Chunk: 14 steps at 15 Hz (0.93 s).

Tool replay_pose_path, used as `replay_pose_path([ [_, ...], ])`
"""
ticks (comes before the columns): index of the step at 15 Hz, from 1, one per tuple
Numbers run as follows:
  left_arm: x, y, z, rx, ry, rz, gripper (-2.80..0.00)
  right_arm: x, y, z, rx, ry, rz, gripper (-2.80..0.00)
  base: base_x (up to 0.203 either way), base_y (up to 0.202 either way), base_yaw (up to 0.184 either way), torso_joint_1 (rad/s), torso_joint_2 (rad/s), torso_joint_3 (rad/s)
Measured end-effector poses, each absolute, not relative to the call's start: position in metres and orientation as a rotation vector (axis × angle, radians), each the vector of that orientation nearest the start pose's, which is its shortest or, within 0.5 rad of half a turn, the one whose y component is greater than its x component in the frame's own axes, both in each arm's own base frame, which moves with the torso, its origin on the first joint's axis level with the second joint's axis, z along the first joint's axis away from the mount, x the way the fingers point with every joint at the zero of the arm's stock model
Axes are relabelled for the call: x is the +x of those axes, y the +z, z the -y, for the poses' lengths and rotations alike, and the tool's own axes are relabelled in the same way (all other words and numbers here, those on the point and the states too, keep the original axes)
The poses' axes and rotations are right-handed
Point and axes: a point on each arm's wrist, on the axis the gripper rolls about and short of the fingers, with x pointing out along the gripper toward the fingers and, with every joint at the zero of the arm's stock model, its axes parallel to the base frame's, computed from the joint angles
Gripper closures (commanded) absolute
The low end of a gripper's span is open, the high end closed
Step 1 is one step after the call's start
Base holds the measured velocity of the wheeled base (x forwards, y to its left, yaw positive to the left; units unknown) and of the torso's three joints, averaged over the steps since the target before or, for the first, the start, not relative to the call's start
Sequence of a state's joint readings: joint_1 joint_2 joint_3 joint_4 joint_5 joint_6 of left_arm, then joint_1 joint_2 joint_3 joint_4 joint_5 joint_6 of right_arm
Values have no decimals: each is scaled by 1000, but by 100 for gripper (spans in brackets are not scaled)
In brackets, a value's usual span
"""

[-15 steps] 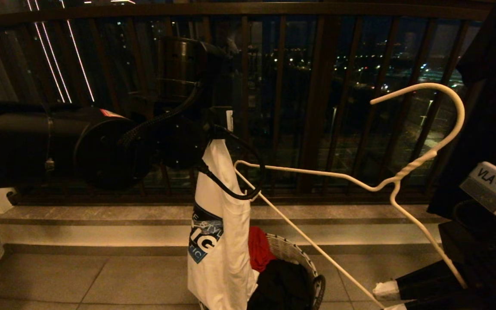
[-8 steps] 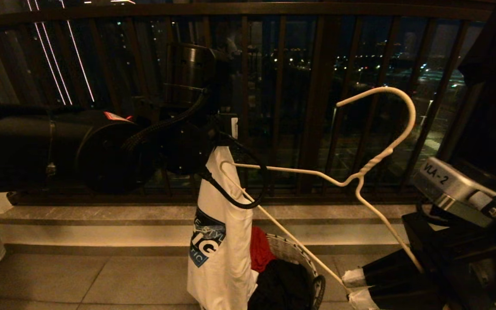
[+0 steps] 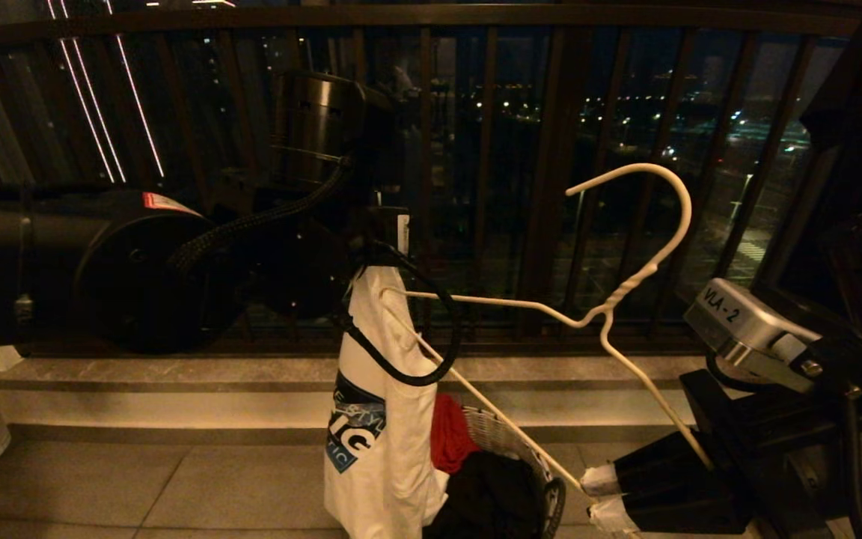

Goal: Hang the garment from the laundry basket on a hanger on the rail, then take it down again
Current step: Hang the clothes on the clothes rack

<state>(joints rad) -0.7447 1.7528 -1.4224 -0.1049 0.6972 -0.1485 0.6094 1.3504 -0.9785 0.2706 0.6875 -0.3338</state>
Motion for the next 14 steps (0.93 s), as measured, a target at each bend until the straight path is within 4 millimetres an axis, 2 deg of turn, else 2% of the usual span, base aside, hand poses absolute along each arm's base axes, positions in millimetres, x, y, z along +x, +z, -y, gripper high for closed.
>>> replay_pose_path([
  [3,256,289,219,2,-34,-170,0,158,242,-127,-252,1341,-469,0,0,0,0,0,0,0],
  [8,244,290,232,3,-87,-168,0,162,243,-130,-248,1342,-438,0,0,0,0,0,0,0],
  [14,231,294,239,1,-94,-155,0,164,241,-131,-257,1316,-450,0,0,0,0,0,0,0],
])
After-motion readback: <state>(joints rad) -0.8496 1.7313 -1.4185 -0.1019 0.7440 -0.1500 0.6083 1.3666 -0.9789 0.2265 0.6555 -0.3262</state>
